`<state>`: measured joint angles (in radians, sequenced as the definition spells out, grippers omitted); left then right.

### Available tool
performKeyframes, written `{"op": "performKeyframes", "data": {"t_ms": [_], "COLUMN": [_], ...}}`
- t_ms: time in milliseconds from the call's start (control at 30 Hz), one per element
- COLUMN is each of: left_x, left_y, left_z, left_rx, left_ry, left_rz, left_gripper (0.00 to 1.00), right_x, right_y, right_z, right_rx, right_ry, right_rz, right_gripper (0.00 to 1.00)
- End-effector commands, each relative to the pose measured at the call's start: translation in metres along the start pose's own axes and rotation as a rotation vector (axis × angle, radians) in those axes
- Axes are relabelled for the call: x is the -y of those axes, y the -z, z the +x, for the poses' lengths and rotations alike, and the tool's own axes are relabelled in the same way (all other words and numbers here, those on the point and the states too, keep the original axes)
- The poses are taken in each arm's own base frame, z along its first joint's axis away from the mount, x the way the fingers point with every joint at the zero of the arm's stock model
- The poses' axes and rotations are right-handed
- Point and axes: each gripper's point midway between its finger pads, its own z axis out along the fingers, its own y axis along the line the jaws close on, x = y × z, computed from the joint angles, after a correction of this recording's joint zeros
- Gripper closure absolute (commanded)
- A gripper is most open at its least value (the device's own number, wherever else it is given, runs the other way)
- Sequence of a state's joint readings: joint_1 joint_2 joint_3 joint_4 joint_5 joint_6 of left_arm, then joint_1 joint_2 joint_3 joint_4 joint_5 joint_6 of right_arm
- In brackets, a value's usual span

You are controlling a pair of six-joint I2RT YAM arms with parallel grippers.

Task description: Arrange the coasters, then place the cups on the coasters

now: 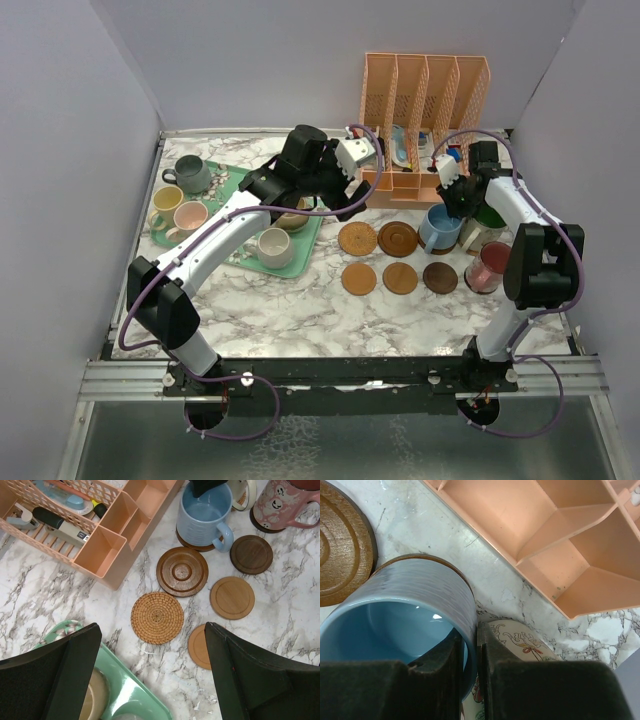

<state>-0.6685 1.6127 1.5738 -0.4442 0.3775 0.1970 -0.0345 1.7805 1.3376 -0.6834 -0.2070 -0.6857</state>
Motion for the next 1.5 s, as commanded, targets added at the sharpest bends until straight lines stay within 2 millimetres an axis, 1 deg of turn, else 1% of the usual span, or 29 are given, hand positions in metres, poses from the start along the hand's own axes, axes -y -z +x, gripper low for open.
{"op": "performKeyframes", "data": {"t_ms": [0, 600, 1067, 1267, 1467], "left_x": [0.005, 0.006, 0.008, 0.010, 0.010], "left_y": [0.011, 0.012, 0.012, 0.013, 0.013], "left_z": [-0.009, -0.008, -0.006, -0.007, -0.007], "left_rx": [0.035, 0.036, 0.033, 0.037, 0.037], "left_ry": [-0.017, -0.017, -0.016, -0.016, -0.015], "left_rz": [0.021, 0.028, 0.039, 0.046, 0.049], "left_gripper": [0.12, 0.12, 0.11, 0.11, 0.11], "right_x": [0.003, 0.002, 0.011, 0.012, 0.007], "right_y": [-0.001, -0.004, 0.007, 0.012, 0.009], "right_z": [-0.012, -0.006, -0.008, -0.009, -0.008], "right_rx": [0.062, 0.048, 0.067, 0.077, 0.074], "right_ry": [-0.007, -0.001, -0.017, -0.021, -0.020], "right_rz": [-0.007, -0.003, 0.012, 0.005, -0.024], "right_gripper": [0.99, 0.99, 0.99, 0.99, 0.99]}}
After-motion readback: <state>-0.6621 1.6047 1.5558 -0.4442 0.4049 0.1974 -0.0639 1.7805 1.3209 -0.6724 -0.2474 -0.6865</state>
